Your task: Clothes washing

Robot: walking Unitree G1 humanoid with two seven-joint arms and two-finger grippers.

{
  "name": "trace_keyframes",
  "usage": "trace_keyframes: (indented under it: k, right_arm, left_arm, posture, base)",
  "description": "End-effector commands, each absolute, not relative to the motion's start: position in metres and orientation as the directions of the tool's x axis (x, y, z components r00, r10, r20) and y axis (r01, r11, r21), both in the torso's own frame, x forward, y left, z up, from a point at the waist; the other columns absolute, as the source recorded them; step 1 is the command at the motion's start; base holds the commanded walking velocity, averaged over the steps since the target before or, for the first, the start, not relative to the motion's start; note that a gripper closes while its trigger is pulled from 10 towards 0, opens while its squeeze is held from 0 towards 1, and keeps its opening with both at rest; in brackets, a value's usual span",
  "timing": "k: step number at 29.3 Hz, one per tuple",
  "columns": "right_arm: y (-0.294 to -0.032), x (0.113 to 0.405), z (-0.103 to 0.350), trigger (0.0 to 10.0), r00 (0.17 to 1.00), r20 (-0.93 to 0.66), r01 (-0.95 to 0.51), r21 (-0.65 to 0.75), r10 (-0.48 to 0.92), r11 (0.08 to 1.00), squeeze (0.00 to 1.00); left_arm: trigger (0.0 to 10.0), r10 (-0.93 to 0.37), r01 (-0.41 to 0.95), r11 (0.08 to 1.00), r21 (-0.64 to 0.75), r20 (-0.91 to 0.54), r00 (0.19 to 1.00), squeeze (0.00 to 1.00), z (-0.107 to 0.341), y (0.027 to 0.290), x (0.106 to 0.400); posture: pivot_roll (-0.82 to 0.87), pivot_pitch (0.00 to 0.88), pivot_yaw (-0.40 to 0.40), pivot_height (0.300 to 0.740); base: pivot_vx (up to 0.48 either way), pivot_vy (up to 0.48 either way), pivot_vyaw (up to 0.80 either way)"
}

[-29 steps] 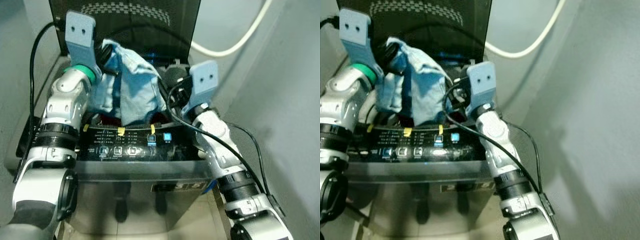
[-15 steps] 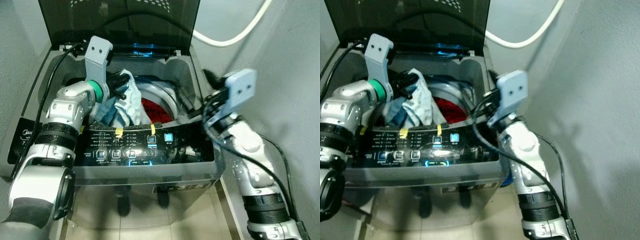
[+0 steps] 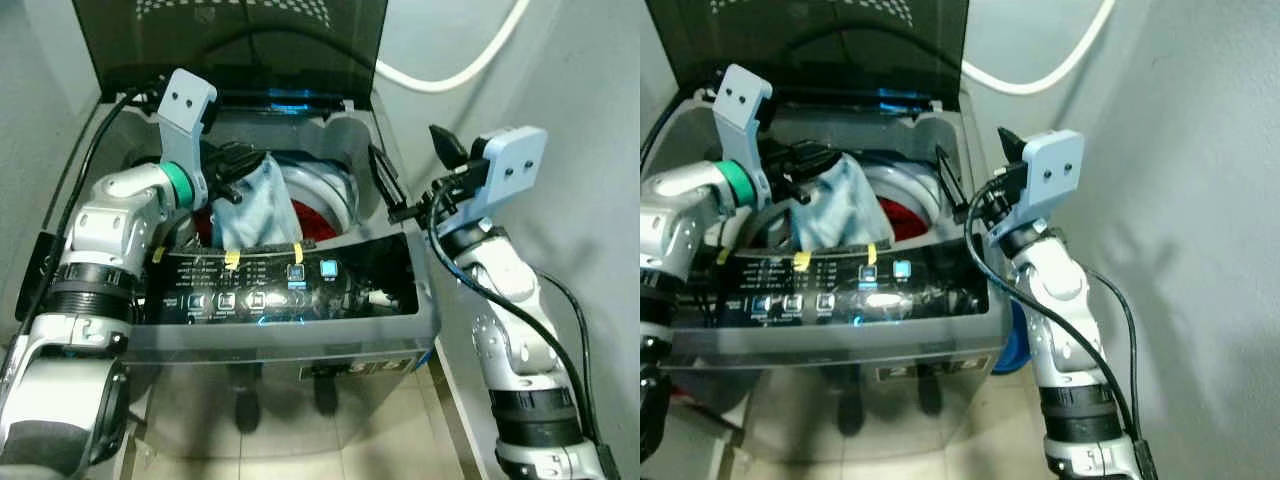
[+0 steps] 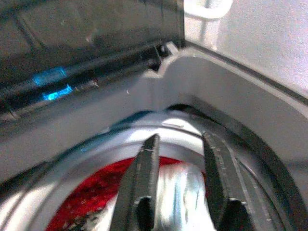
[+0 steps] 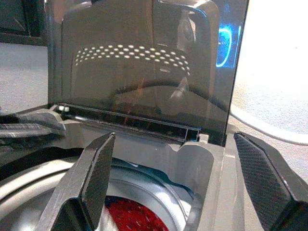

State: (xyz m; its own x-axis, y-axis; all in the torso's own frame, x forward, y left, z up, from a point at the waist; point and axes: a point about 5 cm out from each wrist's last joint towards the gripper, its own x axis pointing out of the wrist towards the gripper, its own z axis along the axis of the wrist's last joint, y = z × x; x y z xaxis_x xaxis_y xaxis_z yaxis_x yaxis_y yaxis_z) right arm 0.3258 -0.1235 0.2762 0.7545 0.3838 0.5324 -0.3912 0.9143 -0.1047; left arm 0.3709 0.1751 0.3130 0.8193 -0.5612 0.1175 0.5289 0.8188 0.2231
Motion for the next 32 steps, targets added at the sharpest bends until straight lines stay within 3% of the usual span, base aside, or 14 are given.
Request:
trace_keyframes:
  k: [1, 6, 9, 14, 20, 26, 28, 29, 32]
  right_arm:
    - [-0.124, 0.325, 0.275, 10.0, 0.756, 0.534, -0.390, -0.096, 0.378, 0.916, 0.00]
    - [-0.126, 0.324, 0.274, 10.0, 0.760, 0.533, -0.383, -0.096, 0.373, 0.919, 0.00]
    - [-0.130, 0.323, 0.272, 10.0, 0.770, 0.526, -0.371, -0.089, 0.360, 0.924, 0.00]
    - [-0.131, 0.324, 0.269, 10.0, 0.777, 0.521, -0.365, -0.087, 0.355, 0.927, 0.00]
    - [-0.128, 0.326, 0.267, 10.0, 0.782, 0.518, -0.360, -0.080, 0.347, 0.930, 0.00]
    - [-0.143, 0.334, 0.261, 10.0, 0.840, 0.513, -0.199, -0.008, 0.175, 0.980, 0.00]
    - [-0.147, 0.335, 0.259, 10.0, 0.849, 0.508, -0.170, 0.006, 0.144, 0.985, 0.00]
    - [-0.158, 0.337, 0.254, 10.0, 0.870, 0.489, -0.094, 0.050, 0.058, 0.994, 0.00]
    - [-0.164, 0.339, 0.250, 10.0, 0.878, 0.477, -0.062, 0.065, 0.024, 0.996, 0.00]
  left_arm:
    - [10.0, -0.548, 0.499, 0.826, 0.264, 0.163, 0.821, 0.00, 0.317, 0.171, 0.360]
    - [10.0, -0.516, 0.402, 0.839, 0.366, 0.303, 0.801, 0.00, 0.327, 0.162, 0.341]
    - [10.0, -0.548, 0.374, 0.817, 0.439, 0.390, 0.740, 0.00, 0.321, 0.140, 0.306]
    - [10.0, -0.574, 0.377, 0.796, 0.474, 0.390, 0.720, 0.00, 0.311, 0.131, 0.293]
    - [10.0, -0.517, 0.301, 0.824, 0.480, 0.418, 0.747, 0.00, 0.307, 0.131, 0.291]
    - [10.0, -0.162, 0.067, 0.976, 0.209, 0.484, 0.860, 0.00, 0.303, 0.171, 0.314]
    - [10.0, -0.119, 0.030, 0.982, 0.188, 0.485, 0.866, 0.00, 0.303, 0.176, 0.316]
    - [10.0, -0.041, -0.034, 0.989, 0.142, 0.495, 0.868, 0.00, 0.302, 0.186, 0.322]
    - [10.0, -0.010, -0.069, 0.988, 0.138, 0.507, 0.862, 0.00, 0.302, 0.189, 0.326]
  posture:
    - [0.08, 0.092, 0.023, 0.740]
    - [0.08, 0.088, 0.020, 0.740]
    - [0.09, 0.083, 0.011, 0.740]
    - [0.09, 0.081, 0.007, 0.740]
    - [0.11, 0.075, 0.001, 0.740]
    - [0.10, 0.047, -0.011, 0.740]
    - [0.10, 0.047, -0.011, 0.740]
    - [0.10, 0.036, -0.022, 0.740]
    - [0.10, 0.026, -0.036, 0.740]
  base:
    - [0.000, 0.000, 0.00]
    - [0.000, 0.000, 0.00]
    - [0.000, 0.000, 0.00]
    - [0.000, 0.000, 0.00]
    - [0.000, 0.000, 0.00]
    - [0.000, 0.000, 0.00]
    - [0.000, 0.000, 0.00]
    - [0.000, 0.000, 0.00]
    - [0.000, 0.000, 0.00]
